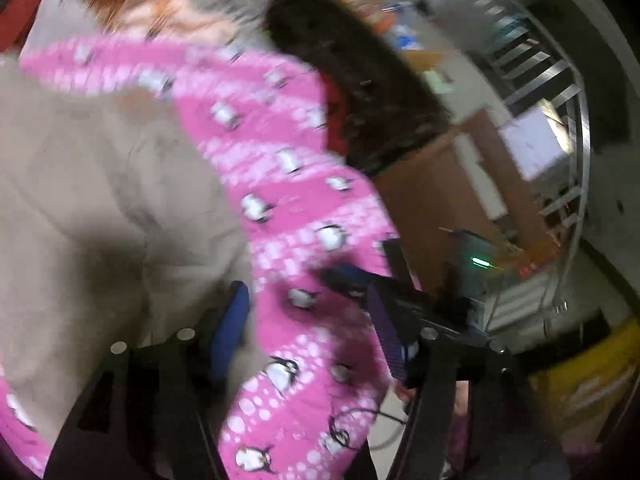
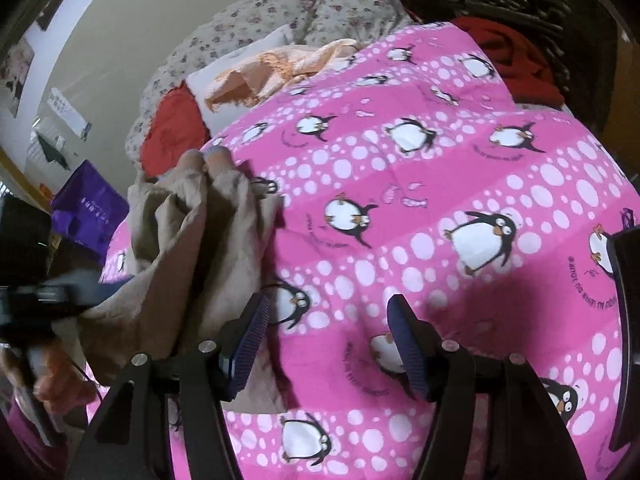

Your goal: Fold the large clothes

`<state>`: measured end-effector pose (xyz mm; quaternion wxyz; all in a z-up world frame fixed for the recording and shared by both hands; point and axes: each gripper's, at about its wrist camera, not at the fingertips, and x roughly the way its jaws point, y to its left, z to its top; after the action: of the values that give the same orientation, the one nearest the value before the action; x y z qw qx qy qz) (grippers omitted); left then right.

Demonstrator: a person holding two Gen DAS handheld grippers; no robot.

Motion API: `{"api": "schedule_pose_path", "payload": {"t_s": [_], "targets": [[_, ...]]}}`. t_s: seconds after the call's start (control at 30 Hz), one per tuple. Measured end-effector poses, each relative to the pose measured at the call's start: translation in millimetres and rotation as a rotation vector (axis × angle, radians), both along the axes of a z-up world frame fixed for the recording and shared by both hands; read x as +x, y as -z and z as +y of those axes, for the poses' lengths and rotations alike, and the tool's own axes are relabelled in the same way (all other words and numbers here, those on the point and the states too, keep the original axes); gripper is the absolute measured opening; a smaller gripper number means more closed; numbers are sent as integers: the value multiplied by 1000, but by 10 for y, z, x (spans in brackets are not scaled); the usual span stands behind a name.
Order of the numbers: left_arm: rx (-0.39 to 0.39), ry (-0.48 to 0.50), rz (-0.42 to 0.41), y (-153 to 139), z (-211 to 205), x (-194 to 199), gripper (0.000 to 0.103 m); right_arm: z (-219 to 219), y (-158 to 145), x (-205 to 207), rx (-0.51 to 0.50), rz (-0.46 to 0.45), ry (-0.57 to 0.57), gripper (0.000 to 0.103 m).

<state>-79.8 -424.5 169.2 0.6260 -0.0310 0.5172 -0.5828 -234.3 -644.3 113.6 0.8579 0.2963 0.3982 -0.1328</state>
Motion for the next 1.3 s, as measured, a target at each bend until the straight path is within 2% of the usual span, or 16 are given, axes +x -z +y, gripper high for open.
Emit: {"api": "schedule_pose_path", "payload": {"t_s": [0.07,0.17,0.23,0.3,0.43,0.57,0.67,0.77,0.87,0.93,1.03,1.07,1.1,1.13,1.2,1.3], "targets": [[-9,2,-55,-232,223,-18,65,83,-81,63,-5,-15,-23,64],[17,-78,-155,-441,637,108,66,225,-189,156,5,-58,-59,69],[47,-149,-204,-442,879,215,70,323,-238,217,19,-88,-82,72],[125,-228,-243,-281,1030,354,70,393,-239,286,19,-87,-88,72],[174,-227,-155,165,981,376,70,430,-174,376,44,-60,-75,72],[151,-147,-54,635,558,80,70,394,-186,325,63,-66,-51,72],[202,-144,-99,943,245,-86,70,367,-266,309,30,-56,-33,74],[198,-148,-144,972,226,-146,70,386,-409,414,19,-85,-57,73],[169,-127,-99,836,423,-160,70,511,-493,699,-14,-109,-140,73],[162,-129,-97,718,593,-157,70,594,-462,932,-18,-97,-191,73],[154,-144,-146,563,823,-149,70,731,-376,1283,-14,-82,-239,72],[155,-154,-168,516,909,-128,70,772,-340,1379,-22,-75,-248,65],[165,-167,-188,496,960,-107,71,816,-287,1491,-31,-64,-257,52],[189,-188,-219,479,1019,-63,71,843,-262,1533,-40,-65,-261,2],[219,-214,-243,483,1123,-8,71,846,-264,1527,-72,-73,-232,3],[218,-241,-221,533,1211,88,71,699,-436,1202,-101,-151,-141,0]]}}
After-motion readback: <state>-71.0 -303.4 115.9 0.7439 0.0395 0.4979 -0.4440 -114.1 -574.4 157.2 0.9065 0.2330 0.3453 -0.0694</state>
